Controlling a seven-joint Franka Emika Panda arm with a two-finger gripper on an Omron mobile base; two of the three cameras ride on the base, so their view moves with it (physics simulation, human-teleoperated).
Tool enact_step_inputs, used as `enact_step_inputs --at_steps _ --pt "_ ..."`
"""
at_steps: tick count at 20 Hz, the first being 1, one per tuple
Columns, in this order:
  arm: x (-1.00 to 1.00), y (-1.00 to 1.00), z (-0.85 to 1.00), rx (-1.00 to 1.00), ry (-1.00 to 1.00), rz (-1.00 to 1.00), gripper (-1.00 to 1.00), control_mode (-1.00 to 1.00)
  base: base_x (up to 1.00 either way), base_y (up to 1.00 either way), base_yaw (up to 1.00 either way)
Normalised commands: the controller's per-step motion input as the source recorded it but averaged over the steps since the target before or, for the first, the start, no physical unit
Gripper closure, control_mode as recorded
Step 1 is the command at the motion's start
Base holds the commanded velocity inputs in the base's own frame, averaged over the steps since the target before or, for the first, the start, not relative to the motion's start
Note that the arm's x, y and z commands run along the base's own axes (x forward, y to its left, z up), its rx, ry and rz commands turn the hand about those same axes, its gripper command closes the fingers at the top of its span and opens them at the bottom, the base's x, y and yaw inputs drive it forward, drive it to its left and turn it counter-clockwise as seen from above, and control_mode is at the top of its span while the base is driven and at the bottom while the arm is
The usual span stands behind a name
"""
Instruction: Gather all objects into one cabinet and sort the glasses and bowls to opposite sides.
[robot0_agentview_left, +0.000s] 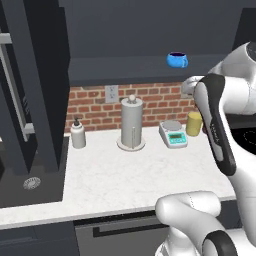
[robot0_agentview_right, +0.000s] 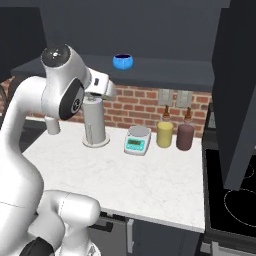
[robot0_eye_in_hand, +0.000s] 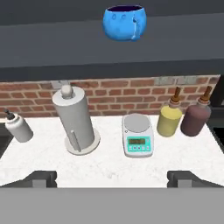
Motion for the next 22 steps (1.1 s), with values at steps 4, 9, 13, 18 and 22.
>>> enact_step_inputs --at_steps 4,9,13,18,22 --pt "-0.04 -0.07 0.76 0.00 -0.37 0.00 -1.00 -1.00 0.00 0.00 0.00" --pt "0.00 -0.10 0.79 0.00 -0.42 0.00 -1.00 -1.00 0.00 0.00 0.00" --pt "0.00 -0.14 0.43 0.01 -0.20 0.00 -1.00 -1.00 0.00 0.00 0.00" --pt "0.00 0.00 0.00 0.00 0.00 0.00 -1.00 -1.00 0.00 0.00 0.00" --pt "0.05 -0.01 -0.05 -0.01 0.02 0.00 -1.00 -1.00 0.00 0.00 0.00"
